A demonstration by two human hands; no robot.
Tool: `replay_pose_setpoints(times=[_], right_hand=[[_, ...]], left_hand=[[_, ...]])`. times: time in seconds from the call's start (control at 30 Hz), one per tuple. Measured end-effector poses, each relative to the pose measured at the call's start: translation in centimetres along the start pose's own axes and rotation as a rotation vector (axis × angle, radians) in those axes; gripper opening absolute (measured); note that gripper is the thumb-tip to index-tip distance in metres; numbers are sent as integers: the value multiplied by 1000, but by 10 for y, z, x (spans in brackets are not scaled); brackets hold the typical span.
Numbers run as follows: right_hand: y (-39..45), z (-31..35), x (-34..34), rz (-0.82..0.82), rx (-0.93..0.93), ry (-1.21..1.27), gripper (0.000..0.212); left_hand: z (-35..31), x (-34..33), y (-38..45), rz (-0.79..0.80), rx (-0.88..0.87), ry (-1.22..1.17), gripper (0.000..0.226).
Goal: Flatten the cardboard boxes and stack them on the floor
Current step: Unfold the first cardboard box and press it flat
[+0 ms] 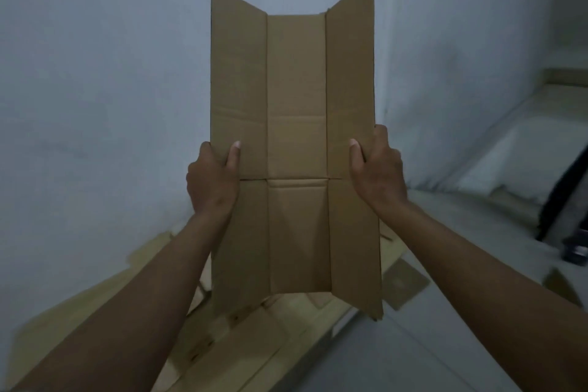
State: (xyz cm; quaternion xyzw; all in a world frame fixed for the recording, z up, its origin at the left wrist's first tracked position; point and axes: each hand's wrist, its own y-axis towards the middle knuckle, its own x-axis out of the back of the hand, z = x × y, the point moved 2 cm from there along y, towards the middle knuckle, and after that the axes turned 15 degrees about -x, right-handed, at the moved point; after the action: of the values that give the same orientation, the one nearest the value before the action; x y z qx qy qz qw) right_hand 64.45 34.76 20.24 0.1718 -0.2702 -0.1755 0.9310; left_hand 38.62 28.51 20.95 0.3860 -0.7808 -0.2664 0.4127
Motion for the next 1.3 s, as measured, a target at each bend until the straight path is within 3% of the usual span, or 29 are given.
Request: replay_pose_setpoints(times=[0.1,0.43,0.63,0.77,0.97,1.3], right_hand=[[58,-50,34,-75,-48,-22,32],[234,-199,133,-210,-179,-94,23],[343,-303,157,-181,-199,-98,22],[414,-369,164,-62,-206,-117,23],[517,-451,142,103,-164,-185,25],[650,-564,31,335,-172,-226,29]], left_hand=[[-46,-82,14,67,-25,-75,50],[-188,-333,49,243,-74,-292,50],[-252,-467,49,259,-46,-255,50],[-284,-544,36,246,65,-196,50],[-296,-656,20,243,232,-122,50],[-267,-809,25,228,450,48,49]])
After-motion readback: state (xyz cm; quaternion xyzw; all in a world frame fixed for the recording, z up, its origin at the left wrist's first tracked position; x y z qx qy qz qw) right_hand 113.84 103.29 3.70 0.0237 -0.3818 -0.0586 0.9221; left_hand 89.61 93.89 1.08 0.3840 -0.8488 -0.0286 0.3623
